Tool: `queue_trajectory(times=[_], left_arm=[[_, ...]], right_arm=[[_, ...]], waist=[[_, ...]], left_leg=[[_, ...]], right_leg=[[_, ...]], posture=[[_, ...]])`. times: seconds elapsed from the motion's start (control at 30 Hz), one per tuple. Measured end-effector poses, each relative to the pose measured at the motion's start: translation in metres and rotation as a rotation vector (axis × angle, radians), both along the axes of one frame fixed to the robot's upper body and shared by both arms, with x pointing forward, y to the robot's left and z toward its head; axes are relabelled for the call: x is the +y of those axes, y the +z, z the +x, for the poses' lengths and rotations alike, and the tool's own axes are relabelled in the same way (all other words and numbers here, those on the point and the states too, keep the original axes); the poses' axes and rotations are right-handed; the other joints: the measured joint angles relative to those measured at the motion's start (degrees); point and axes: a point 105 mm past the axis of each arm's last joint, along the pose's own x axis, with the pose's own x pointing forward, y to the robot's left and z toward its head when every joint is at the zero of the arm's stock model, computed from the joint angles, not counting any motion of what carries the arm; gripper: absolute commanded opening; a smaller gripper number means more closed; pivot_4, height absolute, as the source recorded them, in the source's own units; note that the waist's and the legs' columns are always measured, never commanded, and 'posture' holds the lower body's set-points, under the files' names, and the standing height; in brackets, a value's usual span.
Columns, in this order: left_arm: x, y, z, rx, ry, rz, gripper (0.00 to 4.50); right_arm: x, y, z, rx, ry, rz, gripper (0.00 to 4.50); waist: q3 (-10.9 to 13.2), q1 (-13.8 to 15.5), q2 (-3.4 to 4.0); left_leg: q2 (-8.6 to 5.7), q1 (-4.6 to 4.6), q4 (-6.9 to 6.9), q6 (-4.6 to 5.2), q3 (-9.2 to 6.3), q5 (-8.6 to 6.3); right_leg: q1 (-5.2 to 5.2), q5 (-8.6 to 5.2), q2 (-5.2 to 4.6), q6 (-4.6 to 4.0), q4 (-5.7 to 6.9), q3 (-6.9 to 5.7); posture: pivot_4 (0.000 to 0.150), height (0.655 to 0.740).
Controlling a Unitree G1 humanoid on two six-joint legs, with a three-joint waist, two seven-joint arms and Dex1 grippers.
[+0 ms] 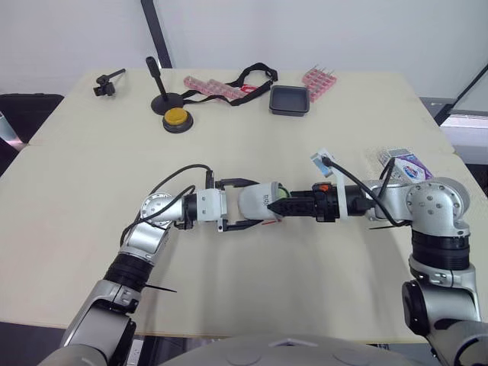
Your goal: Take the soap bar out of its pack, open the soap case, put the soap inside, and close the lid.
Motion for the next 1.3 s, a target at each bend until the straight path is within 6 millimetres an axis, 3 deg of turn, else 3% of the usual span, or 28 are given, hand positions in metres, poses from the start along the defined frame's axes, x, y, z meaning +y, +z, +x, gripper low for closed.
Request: queue_trajectory(times=[0.47,0.73,1.13,1.2,1.3], left_arm=[[0.000,0.002,0.003,-0.002,0.026,-0.018,3.46],[-0.002,0.001,0.003,-0.002,0.031,-0.012,3.46],[-0.003,0.001,0.004,-0.011,0.033,-0.002,3.46],[-0.003,0.000,0.004,-0.005,0.030,-0.001,4.47],[-0.003,-0.003,0.004,0.050,0.020,-0.003,4.49]], right_arm=[[0.009,-0.006,0.004,0.027,-0.031,-0.005,4.49],[0.013,-0.004,0.009,0.043,-0.041,0.015,2.15],[0.012,-0.006,0.007,0.054,-0.029,0.014,2.14],[0.012,-0.006,0.007,0.054,-0.028,0.012,2.14],[0.012,-0.008,0.004,0.040,-0.011,-0.024,2.14]], waist=[[0.00,-0.08,0.00],[0.00,-0.13,0.00],[0.00,-0.13,0.00],[0.00,-0.11,0.00],[0.00,-0.08,0.00]], left_leg=[[-0.01,0.01,-0.07,-0.04,0.00,0.02],[-0.01,0.01,-0.10,-0.07,0.00,0.03],[-0.02,0.01,-0.14,-0.07,0.00,0.04],[-0.02,0.01,-0.14,-0.08,0.00,0.04],[-0.03,0.02,-0.15,-0.08,0.00,0.04]], right_leg=[[0.00,0.00,0.01,0.01,-0.03,-0.07],[0.00,0.00,0.00,0.01,-0.04,-0.15],[0.00,0.00,0.00,0.01,-0.07,-0.15],[0.00,0.00,0.00,0.01,-0.07,-0.15],[0.00,0.01,0.01,0.01,-0.07,-0.15]], posture=[[0.150,0.7291],[0.150,0.7291],[0.150,0.7291],[0.150,0.7291],[0.150,0.7291]])
